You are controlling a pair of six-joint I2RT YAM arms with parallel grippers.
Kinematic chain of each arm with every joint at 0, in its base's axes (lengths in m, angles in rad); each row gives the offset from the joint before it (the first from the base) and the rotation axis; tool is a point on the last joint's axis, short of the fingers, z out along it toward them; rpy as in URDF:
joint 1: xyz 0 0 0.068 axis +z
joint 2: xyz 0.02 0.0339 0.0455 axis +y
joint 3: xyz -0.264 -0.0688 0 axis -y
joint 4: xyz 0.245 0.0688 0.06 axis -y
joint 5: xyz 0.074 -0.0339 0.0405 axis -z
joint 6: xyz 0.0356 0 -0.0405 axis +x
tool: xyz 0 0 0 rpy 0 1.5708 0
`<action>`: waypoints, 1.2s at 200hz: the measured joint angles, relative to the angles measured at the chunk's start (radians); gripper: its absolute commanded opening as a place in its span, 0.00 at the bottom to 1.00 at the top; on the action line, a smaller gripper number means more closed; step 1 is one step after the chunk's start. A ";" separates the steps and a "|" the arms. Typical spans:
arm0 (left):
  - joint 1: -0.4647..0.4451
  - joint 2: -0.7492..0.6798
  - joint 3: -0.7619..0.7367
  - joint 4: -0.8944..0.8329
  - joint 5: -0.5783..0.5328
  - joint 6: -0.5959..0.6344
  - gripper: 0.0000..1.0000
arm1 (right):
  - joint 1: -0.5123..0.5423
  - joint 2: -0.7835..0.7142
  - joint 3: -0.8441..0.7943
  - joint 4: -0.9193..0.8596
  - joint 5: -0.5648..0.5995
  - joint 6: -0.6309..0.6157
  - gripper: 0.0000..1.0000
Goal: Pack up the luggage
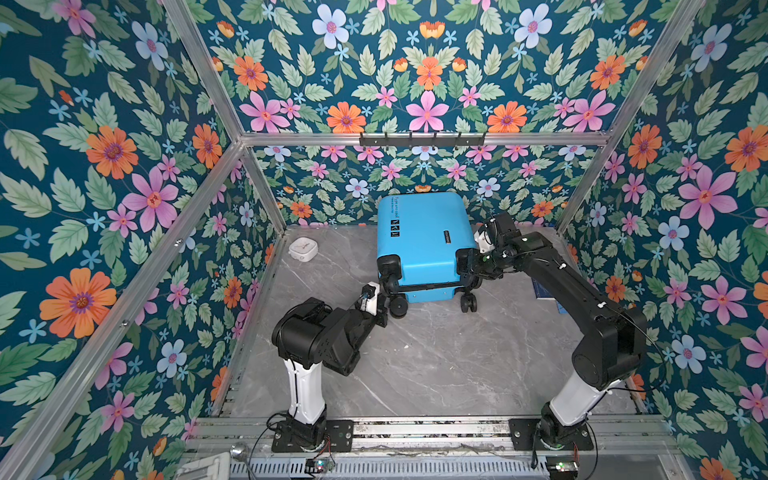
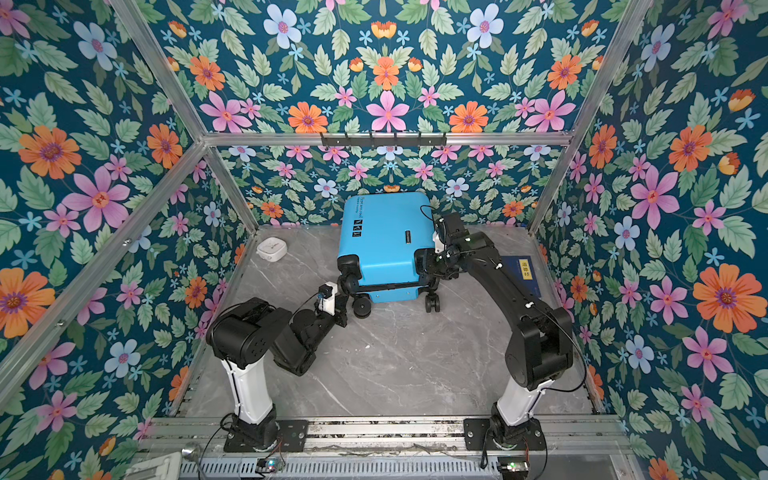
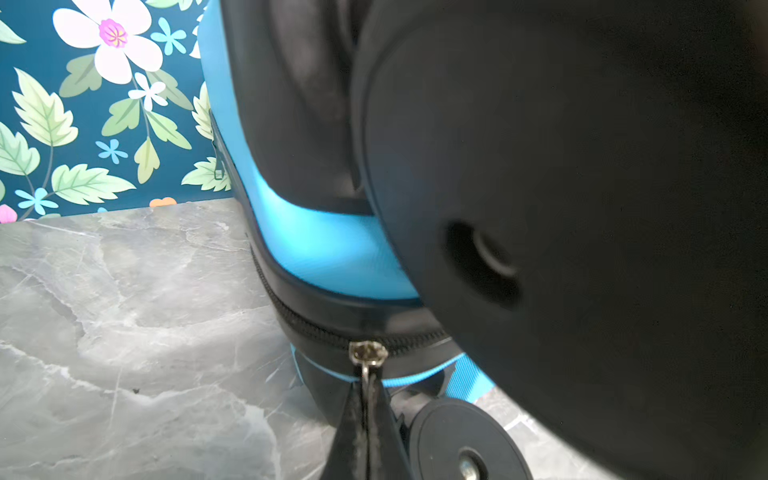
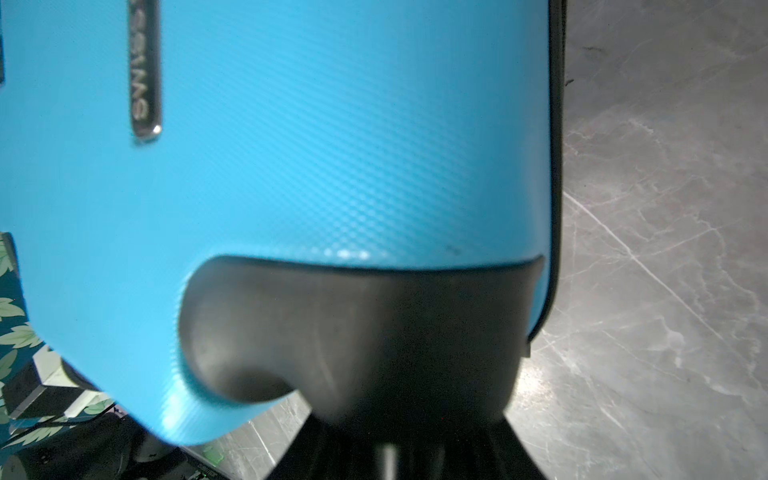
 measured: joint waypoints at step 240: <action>-0.127 -0.101 -0.022 -0.129 -0.092 0.021 0.00 | 0.030 -0.011 -0.008 -0.044 0.095 -0.019 0.07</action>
